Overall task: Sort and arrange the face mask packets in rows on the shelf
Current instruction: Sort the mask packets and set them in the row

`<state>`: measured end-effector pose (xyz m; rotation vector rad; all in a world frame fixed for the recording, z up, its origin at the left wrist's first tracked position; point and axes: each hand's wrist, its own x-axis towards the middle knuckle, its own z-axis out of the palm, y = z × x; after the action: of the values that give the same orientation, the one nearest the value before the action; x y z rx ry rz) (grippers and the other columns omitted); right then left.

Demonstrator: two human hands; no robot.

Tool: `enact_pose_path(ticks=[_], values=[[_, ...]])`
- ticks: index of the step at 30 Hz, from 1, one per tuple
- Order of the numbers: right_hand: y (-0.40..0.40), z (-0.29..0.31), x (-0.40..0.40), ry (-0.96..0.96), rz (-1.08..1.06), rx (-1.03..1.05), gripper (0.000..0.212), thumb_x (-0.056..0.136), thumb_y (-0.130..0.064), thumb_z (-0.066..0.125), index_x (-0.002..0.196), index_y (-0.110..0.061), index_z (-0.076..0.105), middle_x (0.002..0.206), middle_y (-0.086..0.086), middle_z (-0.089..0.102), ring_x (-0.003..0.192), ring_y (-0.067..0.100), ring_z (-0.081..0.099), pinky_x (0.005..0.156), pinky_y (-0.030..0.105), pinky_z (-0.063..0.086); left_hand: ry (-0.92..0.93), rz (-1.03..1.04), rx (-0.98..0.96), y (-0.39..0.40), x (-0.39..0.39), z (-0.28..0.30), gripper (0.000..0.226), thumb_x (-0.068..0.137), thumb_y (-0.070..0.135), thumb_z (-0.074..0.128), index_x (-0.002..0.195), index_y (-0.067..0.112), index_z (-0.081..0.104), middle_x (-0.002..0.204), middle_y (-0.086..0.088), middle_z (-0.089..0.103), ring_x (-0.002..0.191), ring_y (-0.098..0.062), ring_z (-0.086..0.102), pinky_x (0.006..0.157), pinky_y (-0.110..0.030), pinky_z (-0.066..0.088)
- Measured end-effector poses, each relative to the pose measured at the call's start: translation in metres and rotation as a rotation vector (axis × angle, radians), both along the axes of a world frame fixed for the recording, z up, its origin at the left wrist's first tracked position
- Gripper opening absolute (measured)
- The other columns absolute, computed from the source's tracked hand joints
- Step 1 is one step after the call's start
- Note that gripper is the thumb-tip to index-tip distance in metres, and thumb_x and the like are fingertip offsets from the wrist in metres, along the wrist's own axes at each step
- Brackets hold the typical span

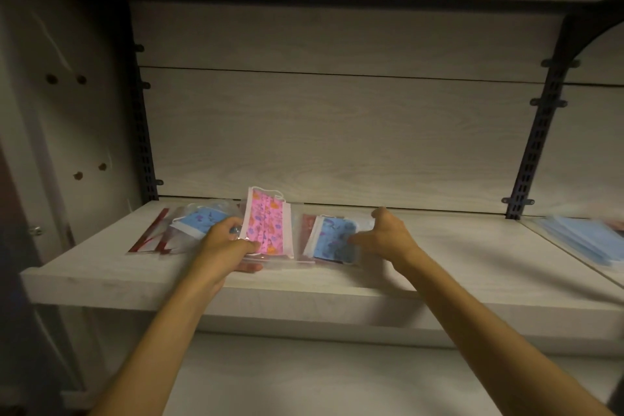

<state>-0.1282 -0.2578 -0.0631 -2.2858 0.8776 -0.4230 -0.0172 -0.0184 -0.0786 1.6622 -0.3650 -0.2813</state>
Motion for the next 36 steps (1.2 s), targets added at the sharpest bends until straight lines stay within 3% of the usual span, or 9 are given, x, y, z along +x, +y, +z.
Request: enact_pose_path(ticks=[4,9,13,16,18,20,24,28,36], values=[[0.009,0.004,-0.001,0.261,-0.008,-0.139,0.080,0.061,-0.069,0.081,0.108,-0.012,0.052,0.099,0.002,0.058,0.088,0.019,0.056,0.068,0.029,0.043,-0.006,-0.016,0.005,0.001,0.002,0.000,0.030,0.089,-0.006,0.065,0.115,0.008,0.059,0.110,-0.003,0.063,0.090,-0.027,0.069,0.052,-0.029,0.059],[0.008,0.011,-0.002,0.244,-0.068,0.072,0.076,0.056,-0.044,0.094,0.110,-0.007,0.055,0.098,0.005,0.062,0.081,0.017,0.058,0.066,0.029,0.045,-0.013,-0.029,-0.007,0.000,0.003,0.001,0.028,0.088,-0.007,0.065,0.111,0.007,0.060,0.104,0.001,0.061,0.082,-0.023,0.068,0.048,-0.025,0.056],[0.006,0.017,-0.009,0.152,-0.137,0.274,0.066,0.061,-0.018,0.094,0.114,-0.003,0.058,0.088,0.008,0.061,0.070,0.017,0.056,0.052,0.027,0.042,0.011,-0.046,-0.022,0.000,0.008,-0.003,0.030,0.087,-0.006,0.065,0.114,0.008,0.060,0.109,-0.005,0.064,0.084,-0.026,0.070,0.052,-0.030,0.058],[0.002,0.018,-0.016,0.026,-0.148,0.447,0.047,0.068,-0.006,0.085,0.109,0.005,0.066,0.096,0.017,0.070,0.074,0.024,0.064,0.067,0.031,0.056,-0.003,-0.066,-0.012,-0.001,0.013,-0.005,0.029,0.086,-0.004,0.065,0.111,0.011,0.061,0.109,-0.007,0.068,0.090,-0.023,0.069,0.058,-0.028,0.055],[0.005,0.019,-0.024,-0.093,-0.143,0.575,0.037,0.075,0.001,0.077,0.109,0.010,0.065,0.102,0.022,0.070,0.077,0.028,0.068,0.073,0.034,0.061,-0.005,-0.090,0.015,-0.001,0.017,-0.005,0.030,0.086,-0.003,0.064,0.111,0.012,0.060,0.114,-0.008,0.068,0.099,-0.023,0.065,0.072,-0.031,0.053],[0.012,0.021,-0.033,-0.142,-0.124,0.627,0.026,0.082,0.006,0.069,0.107,0.011,0.062,0.095,0.021,0.066,0.075,0.027,0.067,0.061,0.030,0.060,0.036,-0.118,0.022,-0.002,0.018,-0.004,0.029,0.087,-0.005,0.061,0.111,0.011,0.057,0.116,-0.009,0.066,0.104,-0.025,0.063,0.084,-0.037,0.054],[0.024,0.017,-0.052,-0.228,-0.051,0.662,0.024,0.089,0.009,0.061,0.113,0.011,0.058,0.100,0.021,0.066,0.085,0.032,0.069,0.066,0.032,0.062,0.122,-0.164,-0.091,-0.001,0.013,0.001,0.031,0.091,-0.012,0.054,0.116,0.005,0.053,0.105,-0.012,0.066,0.084,-0.020,0.063,0.054,-0.026,0.056],[0.029,0.013,-0.079,-0.415,0.019,0.768,0.026,0.090,0.010,0.060,0.116,0.009,0.056,0.108,0.022,0.065,0.092,0.034,0.069,0.063,0.034,0.063,0.142,-0.257,-0.154,-0.001,-0.001,0.005,0.031,0.091,-0.014,0.052,0.118,-0.002,0.060,0.100,-0.016,0.071,0.077,-0.021,0.070,0.064,-0.028,0.059],[0.018,0.001,-0.152,-0.612,0.044,0.683,0.014,0.094,0.001,0.060,0.107,0.000,0.067,0.104,0.022,0.070,0.084,0.037,0.072,0.065,0.038,0.063,0.136,-0.413,-0.259,-0.011,-0.066,0.004,0.043,0.092,-0.015,0.050,0.123,0.013,0.059,0.111,-0.012,0.073,0.089,-0.033,0.074,0.067,-0.037,0.063]])
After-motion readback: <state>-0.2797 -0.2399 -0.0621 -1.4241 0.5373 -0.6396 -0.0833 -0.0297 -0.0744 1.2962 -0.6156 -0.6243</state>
